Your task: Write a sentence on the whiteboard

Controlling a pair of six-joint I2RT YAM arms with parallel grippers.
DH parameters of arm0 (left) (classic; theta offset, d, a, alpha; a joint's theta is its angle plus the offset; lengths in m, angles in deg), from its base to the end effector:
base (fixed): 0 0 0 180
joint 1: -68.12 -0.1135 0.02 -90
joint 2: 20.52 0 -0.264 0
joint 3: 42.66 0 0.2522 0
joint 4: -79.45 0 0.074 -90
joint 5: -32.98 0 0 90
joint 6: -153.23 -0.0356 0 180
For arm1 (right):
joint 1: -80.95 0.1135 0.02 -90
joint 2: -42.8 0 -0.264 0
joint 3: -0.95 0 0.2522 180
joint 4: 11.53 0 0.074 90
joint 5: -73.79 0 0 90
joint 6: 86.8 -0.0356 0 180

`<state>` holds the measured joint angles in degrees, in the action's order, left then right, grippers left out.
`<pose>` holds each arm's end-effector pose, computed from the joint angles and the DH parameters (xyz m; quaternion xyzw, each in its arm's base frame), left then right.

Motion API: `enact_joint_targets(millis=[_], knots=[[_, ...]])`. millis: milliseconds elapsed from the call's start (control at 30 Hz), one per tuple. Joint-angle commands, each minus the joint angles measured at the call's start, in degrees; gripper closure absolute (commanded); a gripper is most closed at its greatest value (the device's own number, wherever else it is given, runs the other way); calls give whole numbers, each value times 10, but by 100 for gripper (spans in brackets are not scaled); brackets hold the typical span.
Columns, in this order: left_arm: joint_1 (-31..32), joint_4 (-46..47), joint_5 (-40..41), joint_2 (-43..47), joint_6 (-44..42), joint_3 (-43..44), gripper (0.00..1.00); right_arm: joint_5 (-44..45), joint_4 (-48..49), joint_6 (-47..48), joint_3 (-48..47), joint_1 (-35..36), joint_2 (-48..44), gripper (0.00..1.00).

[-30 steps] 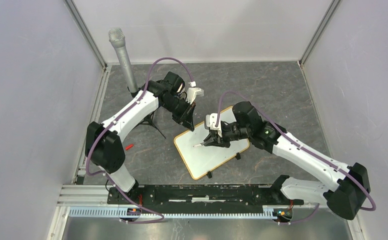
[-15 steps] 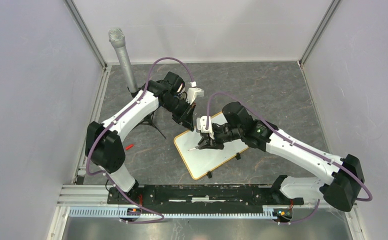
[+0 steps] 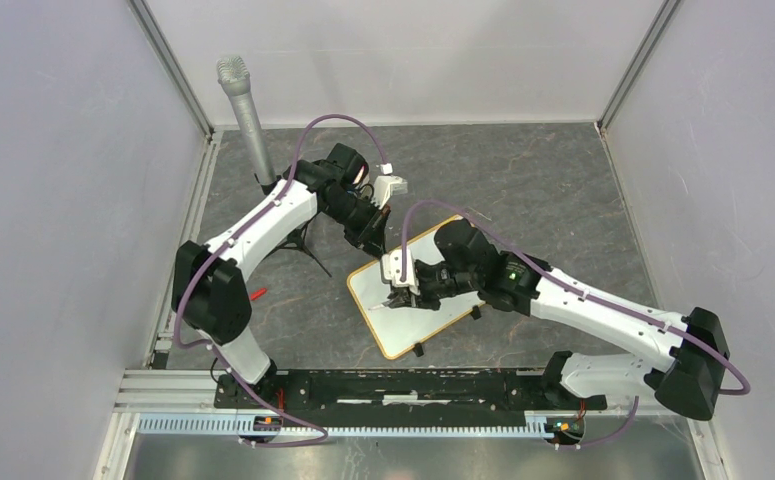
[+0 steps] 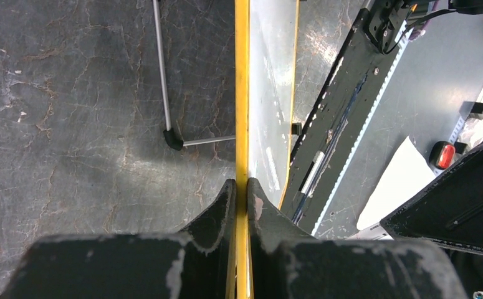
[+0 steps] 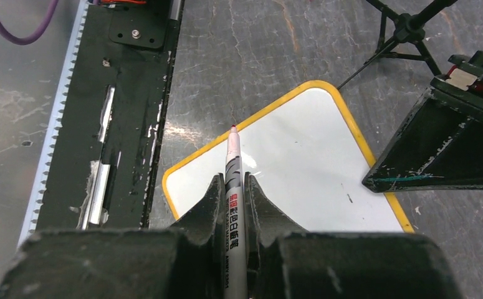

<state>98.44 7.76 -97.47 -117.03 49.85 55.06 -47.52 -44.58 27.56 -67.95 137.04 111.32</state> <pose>0.2783 -0.1895 0.2858 0.3986 0.8365 -0.3604 0.1072 0.1316 0.2289 0.3045 -0.6445 0.5615 0.3540 0.3796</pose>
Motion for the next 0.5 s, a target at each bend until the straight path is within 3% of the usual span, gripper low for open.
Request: enact_joint_targets(millis=[0,233,467], knots=[[14,-44,-27,-26,-30,-5,98,56,30,8,-9,20,1,100],[14,-62,-37,-36,-54,3,98,143,62,17,2,30,-3,100],[16,-106,-46,-69,-103,48,97,92,35,22,-12,30,-9,100]])
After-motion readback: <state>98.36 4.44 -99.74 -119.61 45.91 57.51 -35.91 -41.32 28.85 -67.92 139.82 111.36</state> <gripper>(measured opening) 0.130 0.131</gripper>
